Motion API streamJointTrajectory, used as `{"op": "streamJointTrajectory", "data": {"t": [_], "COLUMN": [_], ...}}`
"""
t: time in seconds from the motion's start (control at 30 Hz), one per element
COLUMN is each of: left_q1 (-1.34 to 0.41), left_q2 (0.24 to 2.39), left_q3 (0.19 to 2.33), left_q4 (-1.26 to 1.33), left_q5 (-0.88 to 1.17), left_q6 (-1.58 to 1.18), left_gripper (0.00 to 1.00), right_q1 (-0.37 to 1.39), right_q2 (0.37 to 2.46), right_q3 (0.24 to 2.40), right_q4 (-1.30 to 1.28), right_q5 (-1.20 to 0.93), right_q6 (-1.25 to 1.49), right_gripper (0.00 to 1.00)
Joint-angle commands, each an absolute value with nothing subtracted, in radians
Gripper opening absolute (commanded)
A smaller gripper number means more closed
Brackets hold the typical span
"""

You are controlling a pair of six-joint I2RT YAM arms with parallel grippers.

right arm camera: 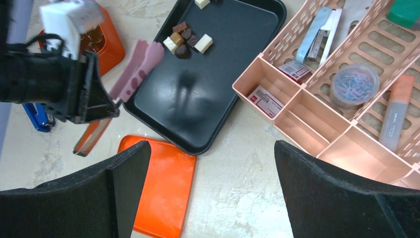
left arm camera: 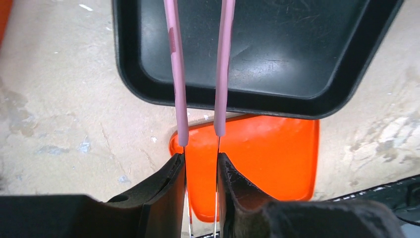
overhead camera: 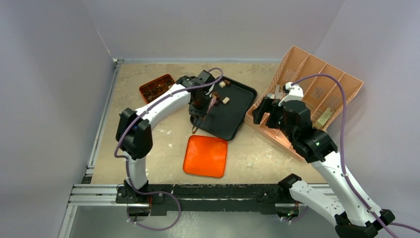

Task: Pack the chocolate
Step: Pick up the fake chocolate from the plate, then place the fake chocolate in the packing box.

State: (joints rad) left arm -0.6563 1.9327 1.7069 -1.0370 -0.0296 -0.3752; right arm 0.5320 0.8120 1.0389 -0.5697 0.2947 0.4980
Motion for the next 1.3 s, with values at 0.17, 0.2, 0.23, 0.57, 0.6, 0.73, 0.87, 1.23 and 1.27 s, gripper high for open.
{"op": "streamJointTrajectory", "data": {"t": [0.17,0.2,0.23,0.57,0.6,0.73,0.87,1.23,1.27], "left_q1": [-0.540,-0.525,-0.510,-0.335,-0.322,-0.281,-0.265,-0.255,-0.255], "left_q2": [1.782,1.779,1.776,1.812,1.822,1.859,1.891,1.948,1.954], "left_q3": [1.778,1.776,1.773,1.748,1.747,1.746,1.755,1.752,1.757], "left_q4": [-1.081,-1.085,-1.088,-1.090,-1.081,-1.054,-1.037,-1.004,-1.001], "left_q5": [-0.079,-0.080,-0.083,-0.080,-0.076,-0.053,-0.021,-0.015,-0.015], "left_q6": [-0.421,-0.423,-0.423,-0.408,-0.408,-0.405,-0.406,-0.406,-0.405], "left_gripper": [0.20,0.20,0.20,0.19,0.19,0.19,0.20,0.25,0.26], "right_q1": [0.536,0.535,0.535,0.535,0.535,0.535,0.535,0.536,0.535], "right_q2": [0.812,0.813,0.812,0.808,0.808,0.813,0.813,0.823,0.823], "right_q3": [1.066,1.066,1.065,1.056,1.059,1.071,1.074,1.077,1.077], "right_q4": [-0.521,-0.521,-0.521,-0.518,-0.521,-0.530,-0.538,-0.540,-0.539], "right_q5": [0.275,0.275,0.275,0.272,0.272,0.272,0.275,0.278,0.279], "right_q6": [0.500,0.501,0.503,0.505,0.505,0.502,0.501,0.501,0.500], "right_gripper": [0.96,0.96,0.96,0.96,0.96,0.96,0.96,0.96,0.96]}}
